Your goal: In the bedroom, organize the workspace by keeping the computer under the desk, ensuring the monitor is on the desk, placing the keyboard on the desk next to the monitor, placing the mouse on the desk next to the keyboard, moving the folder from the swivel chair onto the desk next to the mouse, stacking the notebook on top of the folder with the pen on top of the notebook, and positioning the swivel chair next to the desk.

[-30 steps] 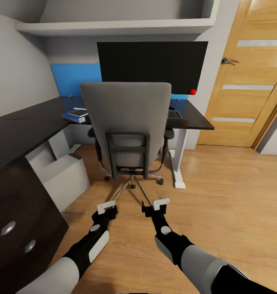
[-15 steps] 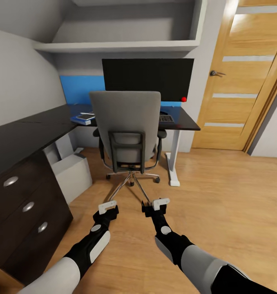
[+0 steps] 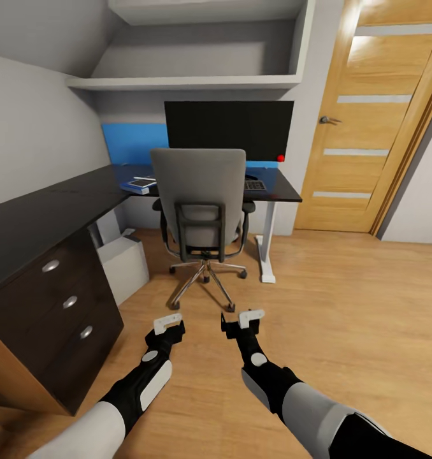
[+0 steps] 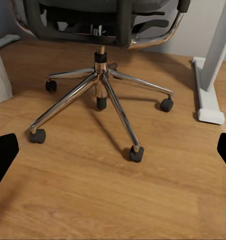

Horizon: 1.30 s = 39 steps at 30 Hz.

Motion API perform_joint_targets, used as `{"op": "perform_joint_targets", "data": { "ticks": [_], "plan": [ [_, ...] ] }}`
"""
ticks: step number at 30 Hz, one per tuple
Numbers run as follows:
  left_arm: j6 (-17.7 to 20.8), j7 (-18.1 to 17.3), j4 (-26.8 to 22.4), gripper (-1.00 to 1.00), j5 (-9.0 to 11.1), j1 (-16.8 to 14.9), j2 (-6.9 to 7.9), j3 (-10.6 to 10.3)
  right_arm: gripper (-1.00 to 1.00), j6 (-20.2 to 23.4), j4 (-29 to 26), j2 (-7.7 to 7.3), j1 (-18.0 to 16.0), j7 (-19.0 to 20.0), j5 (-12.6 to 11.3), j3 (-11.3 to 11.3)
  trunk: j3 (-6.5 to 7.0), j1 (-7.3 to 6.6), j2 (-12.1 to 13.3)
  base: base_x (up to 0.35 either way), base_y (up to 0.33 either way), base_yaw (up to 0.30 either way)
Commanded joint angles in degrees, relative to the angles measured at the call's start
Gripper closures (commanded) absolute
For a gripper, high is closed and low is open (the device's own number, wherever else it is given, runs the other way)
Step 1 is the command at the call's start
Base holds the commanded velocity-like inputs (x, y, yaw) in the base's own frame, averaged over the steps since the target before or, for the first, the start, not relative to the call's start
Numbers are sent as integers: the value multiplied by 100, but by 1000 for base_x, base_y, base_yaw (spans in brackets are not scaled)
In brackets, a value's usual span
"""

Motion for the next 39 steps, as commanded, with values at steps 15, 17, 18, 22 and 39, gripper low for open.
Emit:
{"op": "perform_joint_targets", "data": {
  "ticks": [15,17,18,22,39],
  "plan": [
    [-39,93,-2,-100,91,-9,6,-41,-100,-13,-1,0,-6,-40,-53,42,265,-335,601,-111,0,0],
    [-37,91,-2,-100,91,-8,6,-41,-100,-12,-5,0,-6,-42,-61,41,301,-379,681,-4,0,0],
    [-36,90,-2,-100,91,-7,6,-41,-100,-10,-6,0,-6,-43,-65,39,319,-401,721,-3,0,0],
    [-29,88,-2,-100,91,-7,6,-41,-100,2,-11,0,-6,-45,-83,28,391,-488,881,0,0,0],
    [-41,49,982,-100,82,-7,-58,-38,-100,-9,105,-171,12,-81,-104,5,696,-862,1563,0,0,0]
  ]
}}
